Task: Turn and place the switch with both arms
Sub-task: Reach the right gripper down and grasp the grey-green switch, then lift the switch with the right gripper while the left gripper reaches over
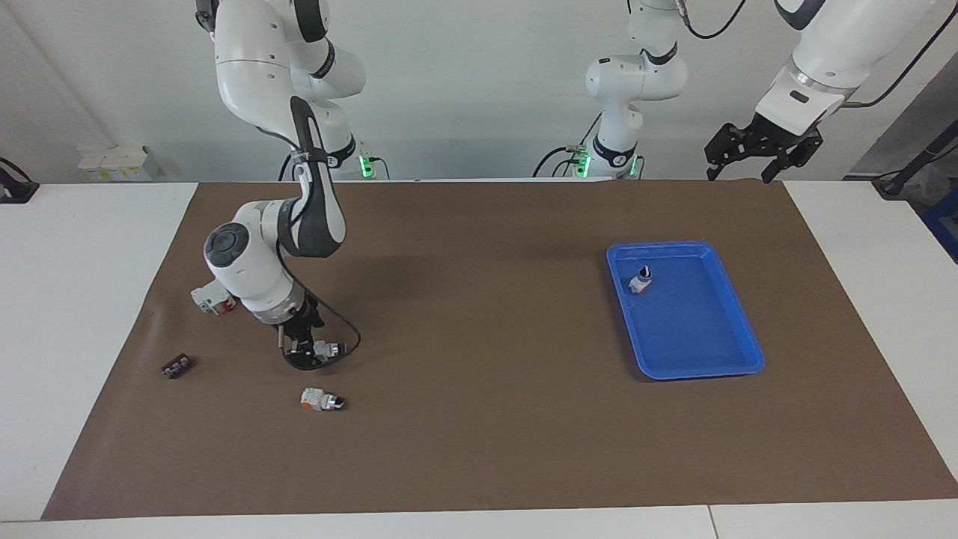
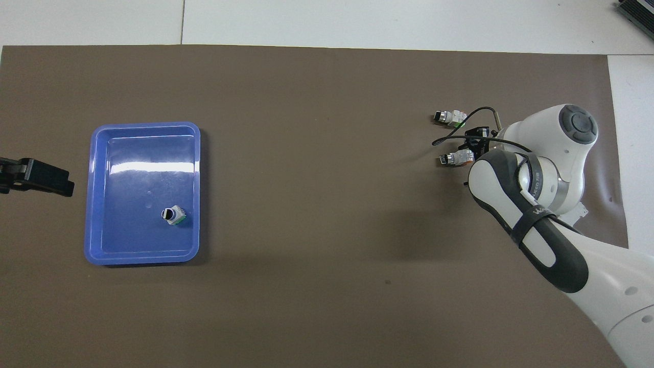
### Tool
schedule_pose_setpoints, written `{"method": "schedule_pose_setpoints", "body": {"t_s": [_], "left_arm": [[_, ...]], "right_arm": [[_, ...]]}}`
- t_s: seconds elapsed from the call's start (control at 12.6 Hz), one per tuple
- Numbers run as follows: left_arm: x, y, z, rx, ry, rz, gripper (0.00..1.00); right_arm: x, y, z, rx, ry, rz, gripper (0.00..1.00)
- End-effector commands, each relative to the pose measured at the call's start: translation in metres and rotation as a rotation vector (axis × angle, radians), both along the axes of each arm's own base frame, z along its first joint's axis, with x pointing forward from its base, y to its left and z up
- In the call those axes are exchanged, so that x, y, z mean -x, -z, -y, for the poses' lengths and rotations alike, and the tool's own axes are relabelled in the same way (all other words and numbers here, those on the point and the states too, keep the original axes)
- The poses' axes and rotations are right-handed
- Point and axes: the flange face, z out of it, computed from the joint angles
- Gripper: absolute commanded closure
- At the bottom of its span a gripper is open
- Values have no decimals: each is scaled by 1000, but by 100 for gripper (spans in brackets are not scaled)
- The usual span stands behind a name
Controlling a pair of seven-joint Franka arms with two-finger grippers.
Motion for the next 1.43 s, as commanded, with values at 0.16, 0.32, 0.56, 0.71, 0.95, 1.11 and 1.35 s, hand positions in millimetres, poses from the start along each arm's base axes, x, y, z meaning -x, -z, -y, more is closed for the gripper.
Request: {"method": "schedule_pose_setpoints", "body": {"t_s": [0.16,0.32,0.56,0.71,0.95,1.11,1.35], "left_arm": [[8,-2,-2,-3,-4,5,0],[8,0,-2,-3,-4,3,0],[4,-1,2,4,-2,29,0],[-1,-4,3,20,-6,62,0],[-1,-3,9,128,-41,58,1],[0,10,22,239,-124,94,1],[7,18,51,425,-213,71,2]], "right_arm": [[-1,3,3,-17,16,15,72],[-3,0,4,-123,129,21,100],[-9,-21,-2,-163,128,30,100],[-7,-63,-19,-217,47,-10,100],[14,-136,-42,-411,-17,-17,100],[31,-179,-55,-553,-61,-10,100],[58,-224,-115,-684,-110,-48,100]]}}
